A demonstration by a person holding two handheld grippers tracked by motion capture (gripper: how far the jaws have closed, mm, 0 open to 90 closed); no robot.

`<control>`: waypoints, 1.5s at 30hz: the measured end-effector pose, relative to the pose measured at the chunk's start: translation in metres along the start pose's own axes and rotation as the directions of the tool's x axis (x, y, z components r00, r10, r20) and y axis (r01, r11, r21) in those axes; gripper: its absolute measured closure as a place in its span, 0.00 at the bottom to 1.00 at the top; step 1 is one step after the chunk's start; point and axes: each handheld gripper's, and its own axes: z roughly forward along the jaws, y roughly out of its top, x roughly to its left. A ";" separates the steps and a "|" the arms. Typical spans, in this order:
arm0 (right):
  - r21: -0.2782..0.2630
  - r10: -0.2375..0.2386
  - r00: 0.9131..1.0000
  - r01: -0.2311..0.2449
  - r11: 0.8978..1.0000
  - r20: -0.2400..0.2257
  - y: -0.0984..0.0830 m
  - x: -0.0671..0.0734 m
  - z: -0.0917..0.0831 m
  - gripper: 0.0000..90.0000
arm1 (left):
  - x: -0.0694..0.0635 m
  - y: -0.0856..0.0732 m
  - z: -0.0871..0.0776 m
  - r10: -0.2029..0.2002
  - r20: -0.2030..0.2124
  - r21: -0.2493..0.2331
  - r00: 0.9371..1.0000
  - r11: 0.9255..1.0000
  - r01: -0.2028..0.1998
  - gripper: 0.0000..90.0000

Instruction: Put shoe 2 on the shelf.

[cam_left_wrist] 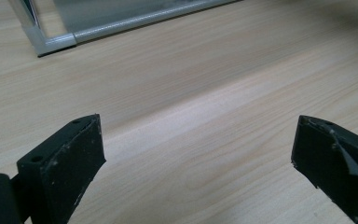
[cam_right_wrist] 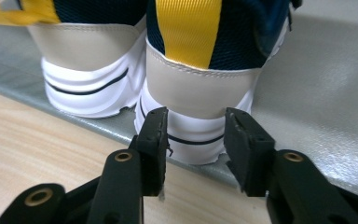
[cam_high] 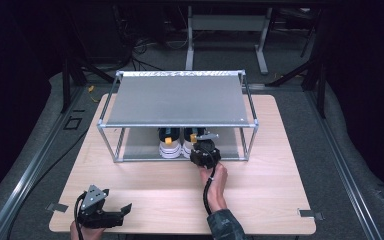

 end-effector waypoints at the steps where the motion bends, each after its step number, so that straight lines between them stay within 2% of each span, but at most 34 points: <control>1: 0.006 -0.013 1.000 0.013 1.000 -0.005 0.000 0.000 -0.004 0.64 | 0.000 0.000 0.000 0.003 0.000 0.004 1.000 1.000 -0.003 0.03; 3: -0.001 -0.018 1.000 0.018 1.000 0.001 -0.001 -0.001 -0.012 0.63 | 0.000 -0.001 0.001 -0.001 0.002 0.004 1.000 1.000 0.001 0.03; 8: -0.017 -0.038 0.999 0.038 0.999 -0.021 -0.006 -0.007 -0.035 0.57 | 0.000 -0.002 0.002 0.000 0.001 0.006 1.000 1.000 0.000 0.03; 11: -0.030 -0.039 0.998 0.037 0.999 -0.053 -0.012 -0.011 -0.050 0.52 | 0.001 -0.002 0.002 -0.003 -0.002 0.009 1.000 1.000 0.003 0.02; 14: -0.022 -0.051 0.997 0.050 0.998 -0.059 -0.018 -0.014 -0.067 0.45 | 0.001 -0.002 0.001 -0.002 -0.006 0.005 1.000 1.000 0.002 0.02; 15: -0.026 -0.054 0.994 0.052 0.998 -0.091 -0.020 -0.016 -0.071 0.43 | 0.001 -0.002 0.000 0.001 -0.010 0.007 1.000 1.000 -0.001 0.03; 21: -0.009 -0.077 0.993 0.077 0.997 -0.086 -0.042 -0.022 -0.099 0.24 | 0.002 -0.001 -0.003 0.002 -0.016 0.004 1.000 1.000 -0.002 0.02; 22: -0.006 -0.083 0.992 0.082 0.997 -0.099 -0.047 -0.025 -0.104 0.21 | 0.002 -0.001 -0.003 0.002 -0.018 0.005 1.000 1.000 -0.002 0.03; 24: 0.003 -0.082 0.993 0.083 0.997 -0.089 -0.056 -0.028 -0.112 0.16 | 0.003 -0.001 -0.004 0.002 -0.020 0.006 1.000 1.000 -0.001 0.02; 26: 0.023 -0.081 0.994 0.083 0.996 -0.067 -0.064 -0.033 -0.118 0.15 | 0.003 -0.002 -0.003 -0.001 -0.021 0.007 1.000 1.000 0.001 0.02; 27: 0.011 -0.074 0.992 0.075 0.997 -0.105 -0.067 -0.037 -0.120 0.15 | 0.002 -0.002 -0.002 -0.002 -0.020 0.007 1.000 1.000 0.002 0.02; 28: 0.030 -0.071 0.996 0.073 0.997 -0.045 -0.071 -0.038 -0.124 0.13 | 0.002 -0.002 -0.001 0.003 -0.020 0.015 1.000 1.000 -0.002 0.02; 29: 0.020 -0.060 0.991 0.063 0.998 -0.119 -0.077 -0.046 -0.125 0.09 | 0.002 -0.002 0.000 0.004 -0.018 0.014 1.000 1.000 -0.003 0.02; 30: 0.030 -0.057 0.997 0.059 0.998 -0.059 -0.079 -0.046 -0.128 0.09 | 0.001 -0.001 0.001 0.004 -0.017 0.015 1.000 1.000 -0.004 0.02; 31: 0.027 -0.044 0.998 0.045 0.999 -0.052 -0.084 -0.051 -0.131 0.09 | 0.001 -0.001 0.001 0.006 -0.018 0.017 1.000 1.000 -0.006 0.02; 32: 0.016 -0.035 0.993 0.037 0.999 -0.113 -0.088 -0.055 -0.132 0.07 | 0.000 0.000 0.000 0.003 -0.015 0.010 1.000 1.000 -0.003 0.02; 33: 0.027 -0.025 0.999 0.026 0.999 -0.034 -0.093 -0.057 -0.135 0.07 | 0.000 0.000 0.000 0.001 -0.012 0.010 1.000 1.000 -0.001 0.02; 34: 0.026 -0.017 0.998 0.019 0.999 -0.062 -0.097 -0.060 -0.136 0.06 | 0.000 0.001 -0.001 0.003 -0.013 0.006 1.000 1.000 -0.003 0.02; 35: 0.052 -0.017 1.000 0.017 0.998 -0.003 -0.101 -0.061 -0.138 0.05 | 0.000 0.001 -0.001 0.005 -0.014 0.007 1.000 1.000 -0.005 0.02; 36: 0.039 -0.005 0.996 0.009 0.999 -0.094 -0.106 -0.067 -0.137 0.04 | 0.000 0.001 -0.002 0.007 -0.013 0.008 1.000 1.000 -0.007 0.02; 37: 0.063 -0.002 1.000 0.002 0.998 0.008 -0.110 -0.066 -0.139 0.03 | 0.000 0.001 -0.002 0.007 -0.015 0.010 1.000 1.000 -0.007 0.02; 38: 0.049 0.010 0.997 -0.006 0.999 -0.077 -0.114 -0.071 -0.138 0.03 | 0.000 0.001 -0.002 0.007 -0.015 0.007 1.000 1.000 -0.007 0.03; 39: 0.045 0.019 0.994 -0.014 0.999 -0.105 -0.118 -0.074 -0.139 0.02 | 0.001 0.001 -0.002 0.008 -0.016 0.011 1.000 1.000 -0.007 0.03; 40: 0.065 0.019 1.000 -0.019 0.998 0.003 -0.121 -0.074 -0.141 0.02 | 0.002 0.000 -0.001 0.005 -0.018 0.011 1.000 1.000 -0.004 0.03; 41: 0.065 0.033 0.999 -0.030 0.997 -0.037 -0.124 -0.078 -0.142 0.01 | 0.002 0.000 -0.001 0.005 -0.019 0.012 1.000 1.000 -0.004 0.02; 42: 0.072 0.036 0.999 -0.036 0.997 0.000 -0.127 -0.079 -0.143 0.01 | 0.002 -0.001 -0.002 0.002 -0.021 0.009 1.000 1.000 -0.002 0.02; 45: 0.075 0.051 0.998 -0.053 0.996 0.020 -0.133 -0.085 -0.145 0.00 | 0.003 -0.003 -0.002 -0.001 -0.022 0.018 1.000 1.000 0.002 0.02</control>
